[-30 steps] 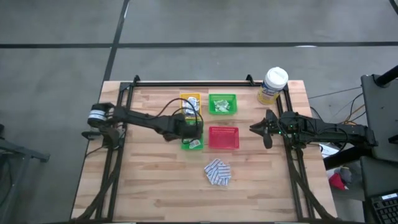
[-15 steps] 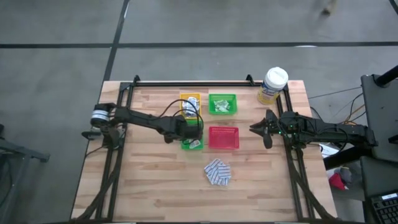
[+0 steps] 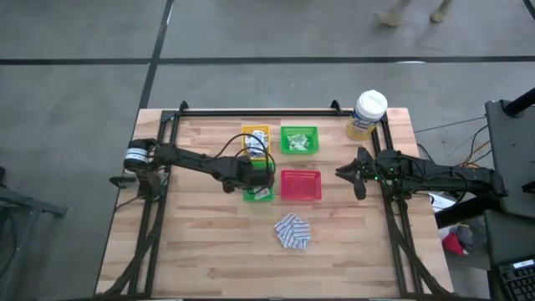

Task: Pick & Place First Aid Supplies
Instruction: Put the orange ointment pack into the bottom green bin, then put the blue bandage pack into the red bin

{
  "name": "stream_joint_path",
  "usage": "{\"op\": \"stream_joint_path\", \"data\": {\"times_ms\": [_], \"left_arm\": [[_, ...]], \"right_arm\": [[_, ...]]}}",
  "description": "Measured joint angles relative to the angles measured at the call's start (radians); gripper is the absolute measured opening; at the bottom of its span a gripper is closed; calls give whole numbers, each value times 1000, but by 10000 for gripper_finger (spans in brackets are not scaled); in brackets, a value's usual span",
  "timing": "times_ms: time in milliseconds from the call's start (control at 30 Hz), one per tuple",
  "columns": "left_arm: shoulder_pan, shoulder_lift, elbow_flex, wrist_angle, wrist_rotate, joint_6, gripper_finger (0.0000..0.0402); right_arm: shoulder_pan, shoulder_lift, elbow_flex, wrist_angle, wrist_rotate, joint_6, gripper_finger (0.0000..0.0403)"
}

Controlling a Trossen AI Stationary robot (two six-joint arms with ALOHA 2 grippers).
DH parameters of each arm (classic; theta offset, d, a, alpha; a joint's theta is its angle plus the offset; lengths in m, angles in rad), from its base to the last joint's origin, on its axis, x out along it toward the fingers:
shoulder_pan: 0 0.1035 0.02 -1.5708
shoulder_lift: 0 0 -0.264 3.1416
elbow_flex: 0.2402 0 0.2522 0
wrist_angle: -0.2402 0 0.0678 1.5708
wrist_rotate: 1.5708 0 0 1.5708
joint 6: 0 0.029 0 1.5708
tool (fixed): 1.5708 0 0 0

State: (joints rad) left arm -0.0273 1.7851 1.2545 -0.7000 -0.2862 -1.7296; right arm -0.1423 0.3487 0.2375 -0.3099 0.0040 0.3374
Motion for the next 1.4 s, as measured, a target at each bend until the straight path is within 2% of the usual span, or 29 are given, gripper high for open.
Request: {"op": "stream_joint_path", "data": {"times_ms": [267, 567, 700, 867, 1067, 1233, 1400], "left_arm": [[0, 0, 0, 20, 1, 28, 9], [0, 0, 0, 23, 8, 34, 92], [2, -14, 0, 7, 8, 59, 113], [2, -91, 0, 7, -13, 180, 115], [-10, -218, 0, -37, -100, 342, 115], [-22, -316, 0, -167, -170, 343, 115], [-30, -412, -42, -236, -188, 345, 115]], "right_arm": [[0, 0, 0, 0, 0, 2, 84], [0, 0, 0, 0, 0, 0, 79], [0, 0, 0, 0, 0, 2, 72], [0, 0, 0, 0, 0, 3, 68], [0, 0, 0, 1, 0, 28, 76], [0, 0, 0, 8, -1, 122, 82], [0, 0, 0, 42, -1, 135, 84]]}}
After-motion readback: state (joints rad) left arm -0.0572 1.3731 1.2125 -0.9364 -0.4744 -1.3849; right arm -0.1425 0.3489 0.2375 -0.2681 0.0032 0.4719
